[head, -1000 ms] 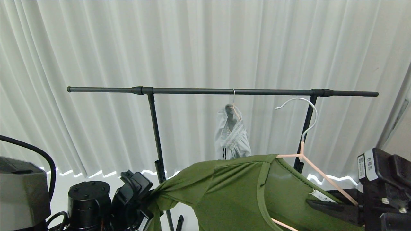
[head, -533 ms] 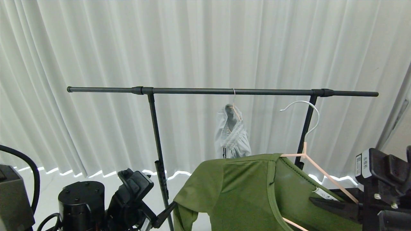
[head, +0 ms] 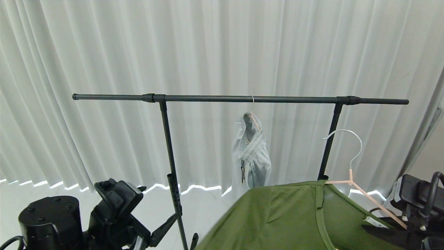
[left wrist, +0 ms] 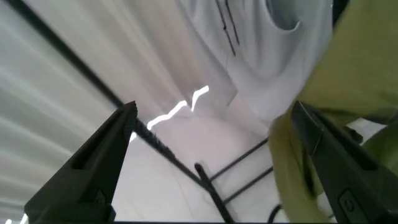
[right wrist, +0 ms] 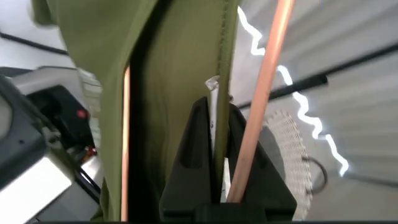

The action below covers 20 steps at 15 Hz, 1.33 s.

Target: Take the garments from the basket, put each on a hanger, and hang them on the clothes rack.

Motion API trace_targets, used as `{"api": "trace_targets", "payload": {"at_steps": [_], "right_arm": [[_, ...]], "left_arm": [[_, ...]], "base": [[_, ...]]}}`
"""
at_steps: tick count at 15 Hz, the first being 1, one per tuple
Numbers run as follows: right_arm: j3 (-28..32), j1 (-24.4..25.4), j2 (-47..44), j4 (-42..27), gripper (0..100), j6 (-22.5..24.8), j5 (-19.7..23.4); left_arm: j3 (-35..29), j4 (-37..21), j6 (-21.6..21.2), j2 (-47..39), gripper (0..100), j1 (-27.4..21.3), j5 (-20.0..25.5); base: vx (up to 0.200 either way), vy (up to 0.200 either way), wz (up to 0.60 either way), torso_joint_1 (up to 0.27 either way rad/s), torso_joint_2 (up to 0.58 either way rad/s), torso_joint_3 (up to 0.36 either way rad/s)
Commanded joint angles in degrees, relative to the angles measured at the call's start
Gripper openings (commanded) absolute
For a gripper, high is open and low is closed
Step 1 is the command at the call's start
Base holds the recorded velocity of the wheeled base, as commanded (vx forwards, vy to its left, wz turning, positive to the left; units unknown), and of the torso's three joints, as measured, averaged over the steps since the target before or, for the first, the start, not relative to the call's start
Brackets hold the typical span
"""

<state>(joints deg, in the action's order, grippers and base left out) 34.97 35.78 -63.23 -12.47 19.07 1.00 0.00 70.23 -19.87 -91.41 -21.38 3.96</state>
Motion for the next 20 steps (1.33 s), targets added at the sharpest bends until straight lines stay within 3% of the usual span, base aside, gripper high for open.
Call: {"api": "trace_targets", "payload": {"at_steps": [1,3,5,7,9,13,15,20], "right_arm": [[-0.7,-4.23,1.97,-1.15,0,0.89,-0.3],[-1.4,-5.46,2.5,-0.98,0,0.97,-0.38],[-2.46,-7.48,3.29,-1.33,0,1.06,-3.81],[-3.16,-10.99,4.43,-1.33,0,1.06,-4.69],[-3.25,-15.39,5.31,-1.42,0,1.68,-6.27],[-3.25,-22.6,5.31,-1.42,0,2.99,-9.44],[-3.16,-23.39,5.22,-1.42,0,4.14,-9.61],[-2.81,-23.3,5.4,-0.98,0,7.21,-9.61]], "left_arm": [[0.0,-11.87,0.8,13.27,100,5.47,-0.01],[-0.09,-18.11,3.52,19.07,100,5.47,0.17],[0.0,-24.26,4.05,22.76,100,5.91,-0.45],[0.0,-26.99,3.96,22.15,100,10.66,-1.76],[0.0,-27.34,3.96,21.44,100,13.47,-2.47],[0.0,-27.52,3.96,20.39,100,13.65,-2.91],[0.0,-27.52,3.96,20.65,100,13.65,-2.91],[0.0,-27.52,3.96,20.83,100,13.38,-2.82]], "base": [[0.0,0.0,0.0,0.0,0.0,0.0],[0.0,0.0,0.0,0.0,0.0,0.0],[0.0,0.0,0.0,0.0,0.0,0.0],[0.0,0.0,0.0,0.0,0.0,0.0],[0.0,0.0,0.0,0.0,0.0,0.0],[0.0,0.0,0.0,0.0,0.0,0.0],[0.0,0.0,0.0,0.0,0.0,0.0],[0.2,0.0,0.0,-0.002,0.0,0.005]]}}
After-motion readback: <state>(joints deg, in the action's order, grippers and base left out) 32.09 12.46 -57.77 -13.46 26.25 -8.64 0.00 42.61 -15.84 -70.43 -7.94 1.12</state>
